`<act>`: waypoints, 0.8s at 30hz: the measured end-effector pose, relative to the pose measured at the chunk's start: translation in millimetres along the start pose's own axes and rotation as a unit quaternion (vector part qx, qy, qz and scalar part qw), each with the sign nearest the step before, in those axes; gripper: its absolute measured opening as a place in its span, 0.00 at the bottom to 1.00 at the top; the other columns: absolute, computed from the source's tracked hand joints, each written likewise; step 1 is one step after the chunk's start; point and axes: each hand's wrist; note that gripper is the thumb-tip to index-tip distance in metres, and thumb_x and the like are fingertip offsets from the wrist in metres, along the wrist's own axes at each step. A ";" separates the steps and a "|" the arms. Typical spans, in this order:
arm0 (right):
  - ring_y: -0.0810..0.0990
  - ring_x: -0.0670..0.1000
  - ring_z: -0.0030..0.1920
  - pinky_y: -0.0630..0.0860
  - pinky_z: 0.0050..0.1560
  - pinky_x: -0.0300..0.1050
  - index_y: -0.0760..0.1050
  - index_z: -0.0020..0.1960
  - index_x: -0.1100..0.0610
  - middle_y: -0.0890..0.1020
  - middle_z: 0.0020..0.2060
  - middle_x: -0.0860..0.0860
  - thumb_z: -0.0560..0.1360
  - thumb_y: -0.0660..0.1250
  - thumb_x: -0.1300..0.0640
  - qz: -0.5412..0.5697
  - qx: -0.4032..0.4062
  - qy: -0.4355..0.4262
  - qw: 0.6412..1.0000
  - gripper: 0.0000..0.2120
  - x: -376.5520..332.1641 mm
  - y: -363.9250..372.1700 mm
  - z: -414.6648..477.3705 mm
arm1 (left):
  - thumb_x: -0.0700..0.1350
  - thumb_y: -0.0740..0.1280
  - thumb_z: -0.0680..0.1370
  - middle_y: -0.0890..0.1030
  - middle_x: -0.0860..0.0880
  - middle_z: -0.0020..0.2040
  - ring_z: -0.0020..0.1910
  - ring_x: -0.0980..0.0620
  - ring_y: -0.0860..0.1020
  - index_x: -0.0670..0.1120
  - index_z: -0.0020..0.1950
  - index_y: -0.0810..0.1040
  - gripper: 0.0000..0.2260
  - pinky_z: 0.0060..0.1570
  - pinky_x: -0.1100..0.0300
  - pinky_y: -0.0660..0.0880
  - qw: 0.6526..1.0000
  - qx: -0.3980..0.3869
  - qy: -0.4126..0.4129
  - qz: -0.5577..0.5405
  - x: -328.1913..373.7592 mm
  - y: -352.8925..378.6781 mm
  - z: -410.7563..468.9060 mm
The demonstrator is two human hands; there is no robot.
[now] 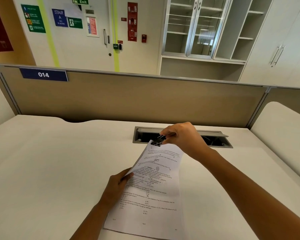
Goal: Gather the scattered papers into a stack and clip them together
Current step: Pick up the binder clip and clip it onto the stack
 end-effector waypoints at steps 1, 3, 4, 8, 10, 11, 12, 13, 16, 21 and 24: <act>0.84 0.50 0.44 0.79 0.51 0.43 0.83 0.51 0.60 0.86 0.45 0.54 0.65 0.76 0.60 -0.007 -0.008 -0.004 1.000 0.15 -0.6 -1.0 1.2 | 0.43 0.60 0.80 0.82 0.54 0.51 0.46 0.57 0.83 0.53 0.61 0.72 0.11 0.37 0.66 0.81 1.000 0.001 0.001 0.002 0.4 0.2 -0.2; 0.84 0.49 0.45 0.79 0.52 0.40 0.82 0.52 0.59 0.86 0.45 0.54 0.66 0.76 0.59 -0.023 -0.027 -0.007 0.999 0.15 -0.6 -3.0 3.2 | 0.43 0.60 0.80 0.82 0.55 0.51 0.46 0.58 0.83 0.54 0.60 0.71 0.11 0.37 0.66 0.80 1.000 0.002 0.003 0.005 0.8 0.3 -0.3; 0.84 0.48 0.44 0.78 0.52 0.37 0.82 0.53 0.59 0.86 0.46 0.53 0.66 0.75 0.59 -0.029 -0.038 -0.005 0.999 0.15 0.1 -4.2 4.3 | 0.43 0.60 0.80 0.81 0.56 0.51 0.46 0.58 0.83 0.54 0.60 0.72 0.11 0.37 0.67 0.80 1.000 0.003 0.002 0.006 0.7 0.3 -0.2; 0.84 0.46 0.44 0.78 0.51 0.35 0.82 0.53 0.59 0.86 0.46 0.53 0.67 0.75 0.60 -0.032 -0.088 -0.001 0.996 0.15 2.1 -9.5 10.5 | 0.42 0.61 0.80 0.82 0.58 0.51 0.48 0.61 0.82 0.54 0.60 0.72 0.11 0.40 0.69 0.79 1.000 0.005 0.005 0.012 0.1 0.5 -0.2; 0.84 0.47 0.44 0.79 0.52 0.39 0.82 0.52 0.59 0.86 0.45 0.53 0.66 0.76 0.61 -0.026 -0.107 -0.001 0.994 0.15 1.5 -11.3 13.6 | 0.41 0.61 0.80 0.83 0.66 0.45 0.48 0.66 0.81 0.58 0.58 0.73 0.12 0.41 0.73 0.77 1.000 0.004 0.011 0.014 1.8 1.0 -1.1; 0.84 0.47 0.45 0.79 0.53 0.41 0.82 0.52 0.59 0.86 0.45 0.52 0.66 0.76 0.62 -0.023 -0.116 0.000 0.993 0.15 1.1 -11.8 15.1 | 0.41 0.61 0.80 0.82 0.71 0.44 0.48 0.68 0.81 0.60 0.56 0.72 0.13 0.40 0.75 0.76 1.000 0.002 0.013 0.015 3.5 1.2 -1.7; 0.84 0.47 0.45 0.79 0.53 0.42 0.82 0.51 0.58 0.86 0.44 0.52 0.65 0.76 0.62 -0.022 -0.124 0.001 0.992 0.15 1.1 -12.1 16.2 | 0.41 0.61 0.80 0.80 0.74 0.44 0.48 0.69 0.80 0.61 0.55 0.72 0.14 0.41 0.75 0.76 1.000 0.000 0.014 0.019 4.9 1.2 -2.4; 0.84 0.47 0.45 0.79 0.53 0.42 0.82 0.52 0.58 0.86 0.45 0.52 0.65 0.76 0.62 -0.023 -0.132 0.003 0.991 0.15 1.4 -12.1 17.6 | 0.41 0.60 0.80 0.79 0.76 0.43 0.48 0.70 0.80 0.61 0.55 0.71 0.14 0.41 0.76 0.76 1.000 -0.001 0.016 0.021 6.0 1.4 -2.6; 0.84 0.47 0.46 0.79 0.53 0.42 0.82 0.53 0.58 0.86 0.46 0.52 0.65 0.77 0.61 -0.035 -0.159 -0.006 0.987 0.16 1.7 -12.3 22.0 | 0.41 0.60 0.80 0.79 0.76 0.43 0.49 0.70 0.79 0.62 0.55 0.71 0.14 0.42 0.76 0.75 1.000 0.001 0.020 0.024 5.7 1.8 -2.1; 0.84 0.47 0.46 0.79 0.52 0.41 0.81 0.54 0.57 0.86 0.47 0.51 0.65 0.77 0.59 -0.059 -0.182 -0.030 0.981 0.17 1.5 -13.6 27.9 | 0.42 0.60 0.80 0.80 0.75 0.44 0.49 0.67 0.81 0.62 0.55 0.71 0.14 0.42 0.73 0.77 1.000 -0.006 0.014 0.018 5.0 1.4 -2.1; 0.83 0.47 0.48 0.79 0.52 0.40 0.80 0.56 0.57 0.84 0.50 0.51 0.65 0.76 0.59 -0.048 -0.190 -0.024 0.980 0.20 4.9 -12.7 27.8 | 0.42 0.61 0.80 0.80 0.74 0.43 0.48 0.66 0.81 0.62 0.55 0.72 0.13 0.41 0.73 0.77 1.000 -0.008 0.010 0.017 6.1 1.8 -1.7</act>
Point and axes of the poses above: each hand's wrist, its own z-axis towards the middle knuckle, its own y-axis out of the palm, x = y × z
